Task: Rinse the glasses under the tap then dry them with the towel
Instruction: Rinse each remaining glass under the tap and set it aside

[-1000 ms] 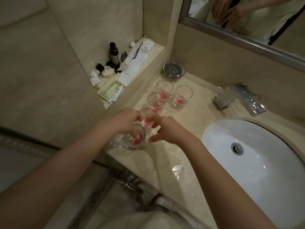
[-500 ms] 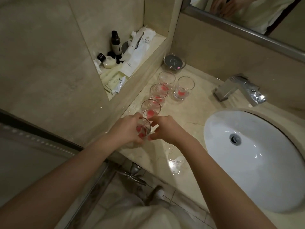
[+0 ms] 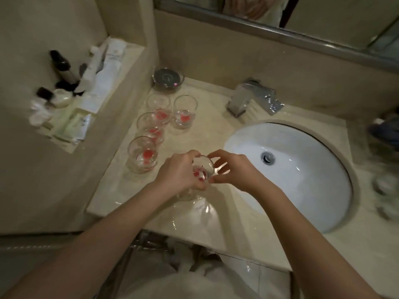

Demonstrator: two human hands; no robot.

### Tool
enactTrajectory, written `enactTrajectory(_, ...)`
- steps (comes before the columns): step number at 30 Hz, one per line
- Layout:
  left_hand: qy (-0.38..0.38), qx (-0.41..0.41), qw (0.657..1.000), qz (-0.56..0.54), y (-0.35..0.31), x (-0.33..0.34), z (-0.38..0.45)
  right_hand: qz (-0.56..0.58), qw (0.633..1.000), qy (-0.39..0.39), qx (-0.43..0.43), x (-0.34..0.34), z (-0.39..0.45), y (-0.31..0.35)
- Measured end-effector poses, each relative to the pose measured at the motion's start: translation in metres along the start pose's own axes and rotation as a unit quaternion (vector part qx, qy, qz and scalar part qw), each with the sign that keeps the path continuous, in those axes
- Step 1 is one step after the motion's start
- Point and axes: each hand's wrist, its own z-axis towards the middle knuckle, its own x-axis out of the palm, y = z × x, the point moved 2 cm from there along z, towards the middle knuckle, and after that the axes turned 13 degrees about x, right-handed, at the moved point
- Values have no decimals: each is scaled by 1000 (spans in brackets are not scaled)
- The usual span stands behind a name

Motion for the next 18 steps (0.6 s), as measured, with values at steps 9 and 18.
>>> enactTrajectory(9, -42, -31, 993, -108, -53, 29, 93, 48, 990, -130, 35, -73, 27, -71)
enactTrajectory(18, -67, -70, 979, -181, -83, 66, 174, 206, 926, -307, 74, -154, 94, -117)
